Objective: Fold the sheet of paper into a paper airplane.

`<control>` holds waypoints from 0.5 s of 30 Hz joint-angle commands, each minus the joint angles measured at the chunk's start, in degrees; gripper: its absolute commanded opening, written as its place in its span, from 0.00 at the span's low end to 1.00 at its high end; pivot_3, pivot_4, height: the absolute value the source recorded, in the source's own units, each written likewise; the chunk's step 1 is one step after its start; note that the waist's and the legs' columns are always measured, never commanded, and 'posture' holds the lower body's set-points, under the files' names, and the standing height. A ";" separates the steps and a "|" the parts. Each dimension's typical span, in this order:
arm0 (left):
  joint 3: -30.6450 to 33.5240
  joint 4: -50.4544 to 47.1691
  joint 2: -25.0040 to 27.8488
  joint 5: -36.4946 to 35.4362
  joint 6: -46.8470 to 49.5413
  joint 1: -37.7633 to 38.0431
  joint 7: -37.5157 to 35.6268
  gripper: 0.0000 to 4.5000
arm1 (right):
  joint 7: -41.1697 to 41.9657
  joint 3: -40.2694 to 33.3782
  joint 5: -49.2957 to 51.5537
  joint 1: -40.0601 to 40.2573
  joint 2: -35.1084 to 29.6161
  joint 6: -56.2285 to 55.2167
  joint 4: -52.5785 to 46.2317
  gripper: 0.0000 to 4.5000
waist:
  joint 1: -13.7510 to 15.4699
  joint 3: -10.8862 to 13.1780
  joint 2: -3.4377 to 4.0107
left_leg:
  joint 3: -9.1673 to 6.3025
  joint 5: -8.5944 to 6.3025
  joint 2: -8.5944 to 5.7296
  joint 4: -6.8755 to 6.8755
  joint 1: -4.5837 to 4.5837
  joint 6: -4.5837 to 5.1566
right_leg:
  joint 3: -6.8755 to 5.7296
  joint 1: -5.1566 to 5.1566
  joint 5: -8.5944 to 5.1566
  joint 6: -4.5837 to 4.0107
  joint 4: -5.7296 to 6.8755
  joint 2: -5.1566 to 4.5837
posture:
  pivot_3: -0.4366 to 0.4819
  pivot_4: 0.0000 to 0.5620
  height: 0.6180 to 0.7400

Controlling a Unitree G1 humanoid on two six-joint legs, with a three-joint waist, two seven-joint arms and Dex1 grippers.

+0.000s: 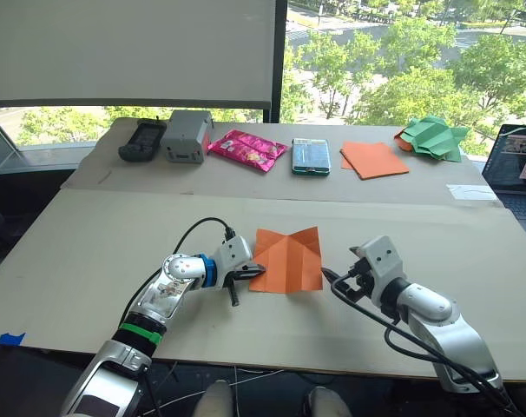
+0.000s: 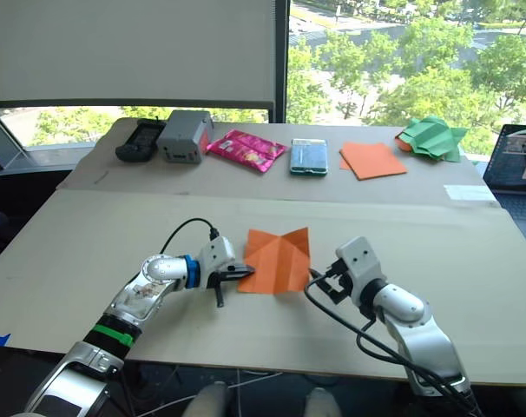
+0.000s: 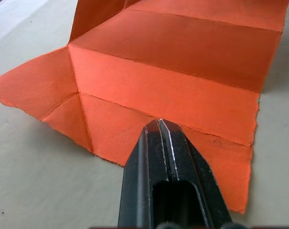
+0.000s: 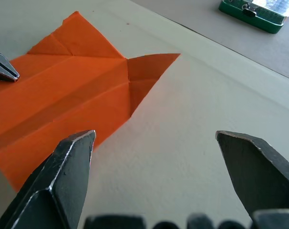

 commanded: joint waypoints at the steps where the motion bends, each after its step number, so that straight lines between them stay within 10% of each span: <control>1: -1.16 1.62 0.43 2.06 -0.23 0.95 -1.01 0.01 | 0.38 -1.63 0.41 -0.18 -1.15 1.42 -1.74 1.00 | -0.01 -0.03 -0.02 | 0.00 0.00 0.00 0.00 0.01 0.01 | 0.00 0.00 0.00 0.00 0.00 0.00 | 0.48 0.27 0.69; 5: -1.07 1.65 0.49 2.20 -0.48 1.29 -1.20 0.00 | 0.63 -1.88 0.20 -0.21 -1.85 1.45 -0.62 0.82 | -0.02 -0.08 -0.01 | 0.00 0.02 0.00 0.00 0.02 0.04 | 0.00 0.00 0.00 0.00 0.02 0.00 | 0.48 0.27 0.69; 15: -1.13 1.02 0.60 2.31 -0.27 1.74 -1.40 0.00 | 2.28 3.59 -2.86 1.07 -3.15 -0.20 1.62 0.03 | -0.03 -0.29 0.02 | 0.00 0.02 0.00 0.01 0.08 0.04 | 0.00 0.05 0.00 0.00 0.03 0.00 | 0.48 0.27 0.69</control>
